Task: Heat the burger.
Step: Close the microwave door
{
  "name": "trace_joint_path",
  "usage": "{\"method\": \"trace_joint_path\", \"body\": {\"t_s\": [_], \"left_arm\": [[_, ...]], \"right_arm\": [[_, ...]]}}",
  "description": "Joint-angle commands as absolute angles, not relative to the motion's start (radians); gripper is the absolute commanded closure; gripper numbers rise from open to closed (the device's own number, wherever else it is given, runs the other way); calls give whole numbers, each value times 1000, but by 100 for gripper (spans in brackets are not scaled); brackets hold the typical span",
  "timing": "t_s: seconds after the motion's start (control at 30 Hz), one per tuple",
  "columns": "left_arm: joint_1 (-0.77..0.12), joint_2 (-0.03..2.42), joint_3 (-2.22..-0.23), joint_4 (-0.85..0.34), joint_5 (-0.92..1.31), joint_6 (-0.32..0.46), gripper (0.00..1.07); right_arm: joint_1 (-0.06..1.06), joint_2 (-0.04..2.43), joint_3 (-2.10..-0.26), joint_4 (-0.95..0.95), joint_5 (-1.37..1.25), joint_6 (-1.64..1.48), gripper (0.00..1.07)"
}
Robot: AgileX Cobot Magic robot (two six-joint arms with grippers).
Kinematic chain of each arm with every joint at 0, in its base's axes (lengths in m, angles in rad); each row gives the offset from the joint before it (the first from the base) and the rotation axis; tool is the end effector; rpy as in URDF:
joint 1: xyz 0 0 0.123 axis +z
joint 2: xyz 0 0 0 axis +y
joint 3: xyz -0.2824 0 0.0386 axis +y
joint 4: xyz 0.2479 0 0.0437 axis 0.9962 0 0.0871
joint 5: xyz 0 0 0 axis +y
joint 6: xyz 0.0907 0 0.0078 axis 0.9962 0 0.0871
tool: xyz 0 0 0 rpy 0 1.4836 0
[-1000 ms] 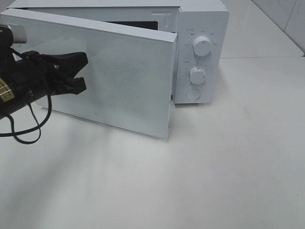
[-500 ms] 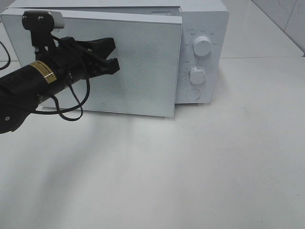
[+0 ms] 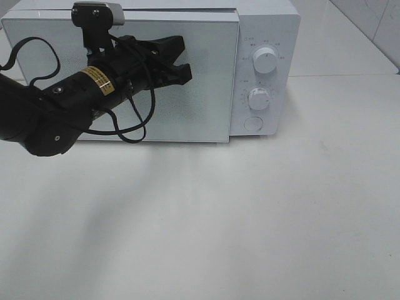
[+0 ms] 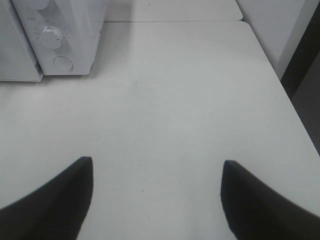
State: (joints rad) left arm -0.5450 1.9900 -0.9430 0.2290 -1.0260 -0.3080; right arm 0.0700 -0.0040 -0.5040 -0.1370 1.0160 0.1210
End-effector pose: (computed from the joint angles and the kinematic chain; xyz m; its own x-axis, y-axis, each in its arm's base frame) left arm 0.3339 -0.2231 0.1772 -0.0802 -0.1655 -0.9829 0.6712 0.7201 -0.1760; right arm -0.0038 -0.0109 0.2825 -0.4014 0.0201 -0.9157 0.0560 0.9984 -0.0026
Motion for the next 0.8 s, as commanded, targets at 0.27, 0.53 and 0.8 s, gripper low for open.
{"method": "trace_joint_path", "body": {"t_s": [0.27,0.53,0.8], "left_arm": [[-536,2068,-1088,117,-941,-309,107],[-536,2076,-1112,51,-899,-249,107],[-582,2025,-1065,55,-880,-247,107]], "right_arm": [[63,-30,-504,-135,1005,109,38],[63,-30,-504,-135,1005,109,38],[63,-30,-504,-135,1005,109,38]]}}
